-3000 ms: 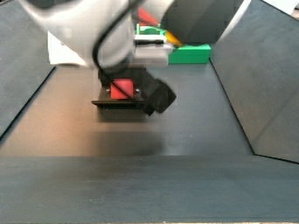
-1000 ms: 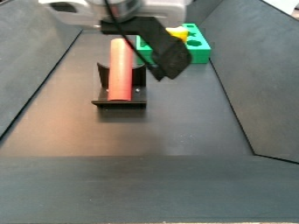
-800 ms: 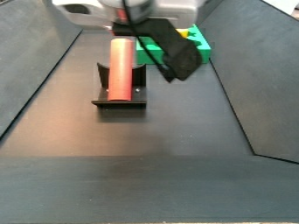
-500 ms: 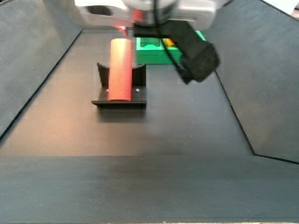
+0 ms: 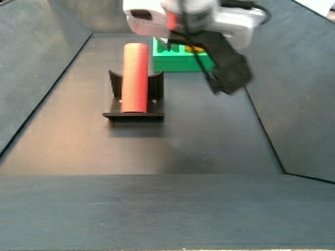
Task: Pick up the oval object. Move up. Place the oval object on the fixture. Regrasp the oval object. Move to above the board. Insert the oval object.
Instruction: Regrasp the oval object.
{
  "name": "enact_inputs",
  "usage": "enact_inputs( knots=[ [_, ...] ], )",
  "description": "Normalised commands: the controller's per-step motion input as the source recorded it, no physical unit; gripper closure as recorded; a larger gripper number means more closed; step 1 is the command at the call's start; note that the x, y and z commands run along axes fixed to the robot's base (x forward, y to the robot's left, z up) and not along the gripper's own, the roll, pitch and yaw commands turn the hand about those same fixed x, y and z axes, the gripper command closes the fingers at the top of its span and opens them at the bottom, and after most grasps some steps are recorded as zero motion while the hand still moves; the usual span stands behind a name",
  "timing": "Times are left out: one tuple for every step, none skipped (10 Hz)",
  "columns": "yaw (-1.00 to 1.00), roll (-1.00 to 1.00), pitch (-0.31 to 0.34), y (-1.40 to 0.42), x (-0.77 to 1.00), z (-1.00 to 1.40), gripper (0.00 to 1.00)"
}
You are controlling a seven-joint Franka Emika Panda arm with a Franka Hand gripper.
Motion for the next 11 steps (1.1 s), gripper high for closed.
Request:
enact_inputs(
  knots=[
    [-1.0, 0.82, -0.079, -0.63, -0.04, -0.16, 0.0],
    [-1.0, 0.82, -0.112, -0.41, -0.05, -0.08, 0.0],
    [-1.0, 0.82, -0.143, -0.19, -0.06, -0.03, 0.0],
    [-1.0, 0.8, -0.182, -0.04, -0.06, 0.0, 0.0],
    [-1.0, 0.8, -0.207, -0.05, -0.04, -0.01, 0.0],
    [-1.0, 0.79, -0.234, -0.04, -0.04, 0.0, 0.0],
    [-1.0, 0.78, -0.261, -0.03, -0.05, 0.01, 0.0],
    [-1.0, 0.77, -0.296, -0.02, -0.06, 0.02, 0.0],
    [-1.0, 0.76, -0.322, -0.02, -0.07, 0.02, 0.0],
    [-1.0, 0.75, -0.342, -0.02, -0.07, 0.01, 0.0],
    [-1.0, 0.74, -0.356, -0.01, -0.06, 0.01, 0.0]
  ],
)
